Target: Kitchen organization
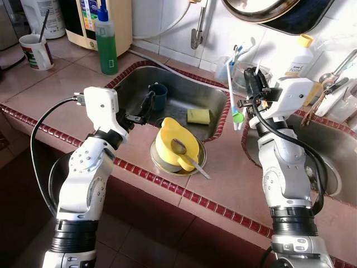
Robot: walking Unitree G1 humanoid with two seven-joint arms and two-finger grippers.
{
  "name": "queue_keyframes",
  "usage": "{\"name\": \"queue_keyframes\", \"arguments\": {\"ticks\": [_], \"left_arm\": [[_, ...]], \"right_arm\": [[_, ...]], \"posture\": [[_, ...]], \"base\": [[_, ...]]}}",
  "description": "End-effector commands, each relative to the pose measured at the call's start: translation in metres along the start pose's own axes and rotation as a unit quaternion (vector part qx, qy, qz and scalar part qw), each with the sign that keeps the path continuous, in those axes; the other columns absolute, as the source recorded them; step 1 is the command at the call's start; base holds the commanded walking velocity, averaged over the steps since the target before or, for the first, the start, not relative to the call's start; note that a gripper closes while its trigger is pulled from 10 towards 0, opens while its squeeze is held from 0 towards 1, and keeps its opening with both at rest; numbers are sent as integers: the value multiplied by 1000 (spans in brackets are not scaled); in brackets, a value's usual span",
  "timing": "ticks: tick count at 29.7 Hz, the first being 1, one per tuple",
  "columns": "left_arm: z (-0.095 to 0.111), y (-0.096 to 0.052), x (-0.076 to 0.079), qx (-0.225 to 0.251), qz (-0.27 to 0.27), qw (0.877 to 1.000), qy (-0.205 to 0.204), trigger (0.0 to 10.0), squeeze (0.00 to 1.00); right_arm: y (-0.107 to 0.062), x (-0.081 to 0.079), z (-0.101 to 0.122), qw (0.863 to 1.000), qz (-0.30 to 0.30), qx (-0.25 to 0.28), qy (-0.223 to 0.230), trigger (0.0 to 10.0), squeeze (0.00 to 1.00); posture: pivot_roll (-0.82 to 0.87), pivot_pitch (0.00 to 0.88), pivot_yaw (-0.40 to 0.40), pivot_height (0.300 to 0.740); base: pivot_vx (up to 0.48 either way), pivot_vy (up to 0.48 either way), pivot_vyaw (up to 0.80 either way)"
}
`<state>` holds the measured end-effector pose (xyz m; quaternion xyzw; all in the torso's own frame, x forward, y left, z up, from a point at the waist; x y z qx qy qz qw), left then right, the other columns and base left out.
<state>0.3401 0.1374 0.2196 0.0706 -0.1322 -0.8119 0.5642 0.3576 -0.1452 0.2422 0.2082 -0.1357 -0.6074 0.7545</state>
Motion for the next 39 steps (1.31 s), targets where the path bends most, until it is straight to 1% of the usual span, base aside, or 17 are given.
{"name": "queue_keyframes", "arguments": {"ticks": [1, 18, 24, 39], "left_arm": [[-1, 1, 3, -2, -3, 1000, -4, 10000, 0], [0, 2, 3, 2, -2, 1000, -5, 10000, 0], [1, 2, 4, 1, -2, 1000, -5, 10000, 0], [0, 2, 4, 3, -2, 1000, -8, 10000, 0]], "right_arm": [[1, 3, 8, 1000, 1, 16, -13, 10000, 0], [3, 5, 10, 1000, 3, 19, -23, 10000, 0], [4, 3, 10, 999, 9, 17, -27, 10000, 0], [5, 5, 12, 999, 7, 18, -31, 10000, 0]], "posture": [[-163, 35, -101, 740], [-165, 29, -103, 740], [-164, 36, -108, 740], [-175, 45, -108, 740]], "base": [[274, 0, 0], [277, 0, 0], [246, 0, 0], [258, 0, 0]]}}
Point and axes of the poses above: a point about 5 cm out from each wrist's last joint towards the gripper, its own y axis pointing out of the wrist towards the gripper, its own z axis along the axis of the wrist's last joint, x = y × z, the point moved 2 cm from there along y, pointing out of the wrist towards the gripper
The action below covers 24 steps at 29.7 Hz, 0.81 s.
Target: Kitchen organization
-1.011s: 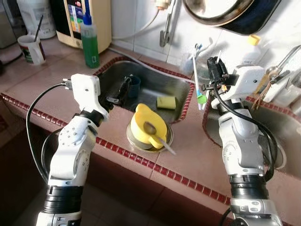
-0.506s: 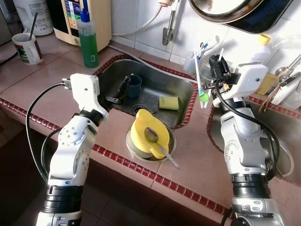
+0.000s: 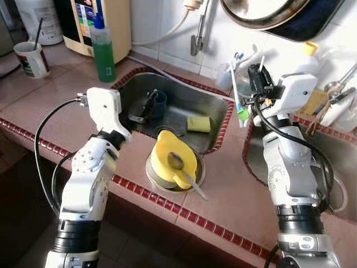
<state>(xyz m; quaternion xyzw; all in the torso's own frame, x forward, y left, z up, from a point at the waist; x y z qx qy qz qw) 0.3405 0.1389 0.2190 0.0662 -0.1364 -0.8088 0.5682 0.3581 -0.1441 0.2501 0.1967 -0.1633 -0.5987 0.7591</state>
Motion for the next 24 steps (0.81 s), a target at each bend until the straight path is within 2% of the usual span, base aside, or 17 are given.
{"name": "queue_keyframes", "arguments": {"ticks": [1, 12, 24], "left_arm": [[1, 3, 6, 2, -8, 1000, -3, 10000, 0], [1, 4, 7, 4, -11, 1000, -3, 10000, 0], [4, 1, 12, 12, -24, 1000, -7, 10000, 0]], "right_arm": [[0, 7, 5, 1000, -10, 10, -7, 10000, 0], [1, 7, 6, 1000, -8, 11, -8, 10000, 0], [-2, 8, 1, 1000, -5, 1, -7, 10000, 0]], "posture": [[-175, 44, -108, 740], [-174, 44, -108, 740], [-172, 48, -105, 740]], "base": [[285, 0, 0], [289, 0, 0], [0, 0, 0]]}}
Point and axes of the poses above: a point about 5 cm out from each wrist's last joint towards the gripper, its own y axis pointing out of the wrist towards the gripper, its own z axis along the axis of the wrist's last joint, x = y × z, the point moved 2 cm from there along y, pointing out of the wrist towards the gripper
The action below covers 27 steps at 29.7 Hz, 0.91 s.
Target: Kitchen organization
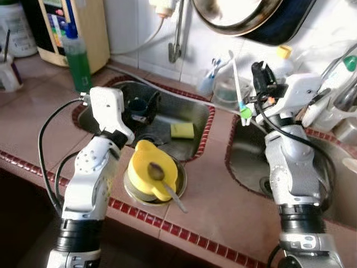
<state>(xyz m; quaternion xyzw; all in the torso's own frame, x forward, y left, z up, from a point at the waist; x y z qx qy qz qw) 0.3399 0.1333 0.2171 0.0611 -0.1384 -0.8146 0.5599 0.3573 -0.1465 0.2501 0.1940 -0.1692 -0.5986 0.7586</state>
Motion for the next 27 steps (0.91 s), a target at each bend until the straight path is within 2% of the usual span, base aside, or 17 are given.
{"name": "queue_keyframes", "arguments": {"ticks": [1, 6, 13, 27], "left_arm": [[6, 0, 9, 14, -22, 1000, 2, 10000, 0], [5, -2, 19, 8, -51, 998, 19, 10000, 0], [-7, -13, 36, -15, -95, 994, 47, 10000, 0], [-7, -25, 56, -28, -136, 989, 50, 10000, 0]], "right_arm": [[-1, 7, -1, 1000, -6, -5, 1, 10000, 0], [0, 18, -10, 1000, -11, -22, 3, 10000, 0], [4, 30, -19, 999, -13, -39, -7, 10000, 0], [11, 29, -36, 998, -3, -62, 7, 10000, 0]], "posture": [[-172, 48, -104, 740], [-169, 53, -103, 740], [-158, 80, -98, 740], [-140, 150, -95, 740]], "base": [[0, 0, 0], [0, 0, 0], [0, 0, 0], [0, 0, 0]]}}
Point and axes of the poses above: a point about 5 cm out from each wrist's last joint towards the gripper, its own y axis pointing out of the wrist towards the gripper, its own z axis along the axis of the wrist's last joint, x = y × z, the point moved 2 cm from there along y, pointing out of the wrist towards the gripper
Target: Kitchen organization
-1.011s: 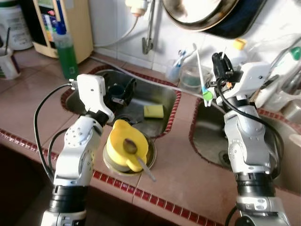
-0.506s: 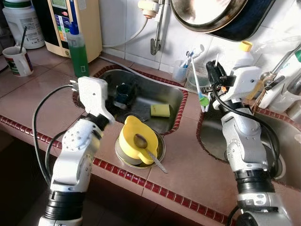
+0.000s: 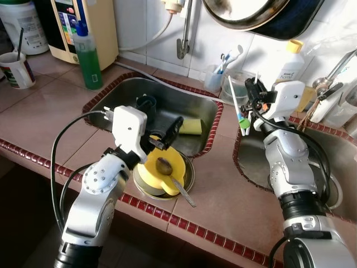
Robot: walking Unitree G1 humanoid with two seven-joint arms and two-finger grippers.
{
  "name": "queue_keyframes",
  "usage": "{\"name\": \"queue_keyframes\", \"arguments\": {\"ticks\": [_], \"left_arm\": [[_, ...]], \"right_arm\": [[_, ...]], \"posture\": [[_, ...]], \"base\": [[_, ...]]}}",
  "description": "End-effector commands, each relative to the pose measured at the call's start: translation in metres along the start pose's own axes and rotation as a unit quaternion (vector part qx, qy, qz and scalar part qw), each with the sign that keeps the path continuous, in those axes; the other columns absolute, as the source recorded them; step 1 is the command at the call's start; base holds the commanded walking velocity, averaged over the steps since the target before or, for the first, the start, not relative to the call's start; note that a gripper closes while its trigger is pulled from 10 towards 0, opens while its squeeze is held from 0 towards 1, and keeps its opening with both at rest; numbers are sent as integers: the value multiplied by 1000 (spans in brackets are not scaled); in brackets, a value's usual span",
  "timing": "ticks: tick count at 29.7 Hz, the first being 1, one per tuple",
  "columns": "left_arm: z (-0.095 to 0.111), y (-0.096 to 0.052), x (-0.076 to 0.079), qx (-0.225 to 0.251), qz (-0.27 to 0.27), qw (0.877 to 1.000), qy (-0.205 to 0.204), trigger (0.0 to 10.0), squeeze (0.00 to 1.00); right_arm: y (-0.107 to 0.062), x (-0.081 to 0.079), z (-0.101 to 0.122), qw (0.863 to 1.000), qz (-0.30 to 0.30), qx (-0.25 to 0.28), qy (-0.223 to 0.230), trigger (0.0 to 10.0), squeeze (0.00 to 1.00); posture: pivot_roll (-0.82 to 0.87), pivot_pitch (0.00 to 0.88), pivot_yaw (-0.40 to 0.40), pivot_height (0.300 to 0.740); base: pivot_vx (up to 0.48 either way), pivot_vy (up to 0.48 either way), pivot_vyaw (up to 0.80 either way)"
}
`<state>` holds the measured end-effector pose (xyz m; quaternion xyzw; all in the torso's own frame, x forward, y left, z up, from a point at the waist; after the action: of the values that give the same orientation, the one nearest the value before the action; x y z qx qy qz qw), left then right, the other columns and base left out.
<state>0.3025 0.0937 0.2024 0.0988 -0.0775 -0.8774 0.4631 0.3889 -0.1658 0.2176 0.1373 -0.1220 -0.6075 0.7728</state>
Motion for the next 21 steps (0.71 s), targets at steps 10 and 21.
{"name": "queue_keyframes", "arguments": {"ticks": [10, 21], "left_arm": [[16, -3, 16, 8, -41, 999, 7, 10000, 0], [31, -6, 26, 16, -62, 998, 4, 10000, 0]], "right_arm": [[15, -10, 5, 999, 20, 16, 38, 10000, 0], [35, -34, 9, 989, 64, 24, 134, 10000, 0]], "posture": [[-118, 191, -85, 740], [-100, 216, -87, 740]], "base": [[0, 0, 0], [0, 0, 0]]}}
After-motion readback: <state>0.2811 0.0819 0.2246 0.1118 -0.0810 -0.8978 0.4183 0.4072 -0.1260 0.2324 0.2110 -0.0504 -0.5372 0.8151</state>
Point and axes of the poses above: a point about 5 cm out from each wrist's last joint towards the gripper, its own y axis pointing out of the wrist towards the gripper, its own z axis along the axis of the wrist's last joint, x = y × z, the point moved 2 cm from there along y, pointing out of the wrist towards the gripper
